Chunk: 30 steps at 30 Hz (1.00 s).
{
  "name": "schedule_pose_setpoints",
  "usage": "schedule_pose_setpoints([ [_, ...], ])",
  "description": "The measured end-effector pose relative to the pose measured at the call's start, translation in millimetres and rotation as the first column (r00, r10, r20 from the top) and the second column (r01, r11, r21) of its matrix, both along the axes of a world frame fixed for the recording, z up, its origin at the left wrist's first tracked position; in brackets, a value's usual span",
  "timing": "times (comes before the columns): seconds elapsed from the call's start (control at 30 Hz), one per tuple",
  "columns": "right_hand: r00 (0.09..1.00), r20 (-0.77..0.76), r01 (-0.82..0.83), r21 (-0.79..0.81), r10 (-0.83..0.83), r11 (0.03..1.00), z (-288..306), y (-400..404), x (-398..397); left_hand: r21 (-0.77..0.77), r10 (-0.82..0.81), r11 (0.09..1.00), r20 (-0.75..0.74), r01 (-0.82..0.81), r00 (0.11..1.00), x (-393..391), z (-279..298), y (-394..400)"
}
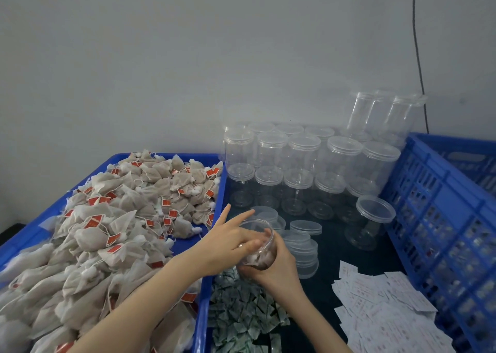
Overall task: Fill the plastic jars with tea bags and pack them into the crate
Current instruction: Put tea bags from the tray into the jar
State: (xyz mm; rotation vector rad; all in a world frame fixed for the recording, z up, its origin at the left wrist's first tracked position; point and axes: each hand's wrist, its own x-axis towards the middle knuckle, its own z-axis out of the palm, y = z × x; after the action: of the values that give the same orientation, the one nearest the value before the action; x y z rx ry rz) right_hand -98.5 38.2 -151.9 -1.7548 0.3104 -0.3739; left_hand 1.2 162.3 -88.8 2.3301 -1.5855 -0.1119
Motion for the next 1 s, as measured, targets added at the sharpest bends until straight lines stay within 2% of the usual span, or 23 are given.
schedule_pose_setpoints([
  [0.2, 0.995, 0.053, 0.083, 0.021, -0.084, 0.996, -2.7, -4.3, -7.7, -0.170, 0.013, 0.985, -0.139, -0.037, 0.990, -3.1, 3.4, 0.5],
  [0.4, 0.994, 0.045, 0.096, 0.036, -0.098, 0.995, -3.0, -12.2, -12.8, -0.093, 0.003, 0.996, -0.034, -0.006, 0.999, -2.0, -1.2, -3.1],
  [0.57, 0.991, 0.058, 0.118, 0.009, -0.118, 0.993, -5.9, -22.8, -24.9, -0.288, -0.004, 0.955, -0.238, -0.067, 0.971, -6.6, 2.9, -8.1],
  [0.67, 0.986, 0.069, 0.151, -0.002, -0.150, 0.989, -12.4, -31.7, -35.3, -0.330, 0.068, 0.931, -0.262, -0.156, 0.963, -3.3, 11.2, -6.7],
  [0.77, 0.976, 0.051, 0.212, -0.013, -0.211, 0.977, -23.4, -39.8, -47.9, -0.209, 0.106, 0.971, -0.075, -0.119, 0.992, -0.1, 18.0, -7.1],
  [0.83, 0.957, 0.052, 0.285, -0.024, -0.284, 0.958, -33.4, -46.9, -56.6, -0.047, 0.094, 0.995, 0.081, -0.091, 0.992, 1.6, 19.7, -11.2],
  [0.9, 0.933, 0.040, 0.358, -0.025, -0.357, 0.933, -42.3, -51.9, -64.7, 0.167, 0.066, 0.980, 0.239, -0.108, 0.969, 2.5, 17.2, -19.7],
  [0.93, 0.923, 0.028, 0.385, -0.029, -0.385, 0.922, -47.1, -53.8, -68.0, 0.265, 0.056, 0.955, 0.272, -0.131, 0.961, 2.7, 14.6, -24.8],
  [1.0, 0.907, 0.000, 0.422, -0.046, -0.422, 0.906, -56.7, -57.4, -71.4, 0.410, 0.055, 0.900, 0.226, -0.146, 0.973, 3.2, 7.2, -36.5],
])
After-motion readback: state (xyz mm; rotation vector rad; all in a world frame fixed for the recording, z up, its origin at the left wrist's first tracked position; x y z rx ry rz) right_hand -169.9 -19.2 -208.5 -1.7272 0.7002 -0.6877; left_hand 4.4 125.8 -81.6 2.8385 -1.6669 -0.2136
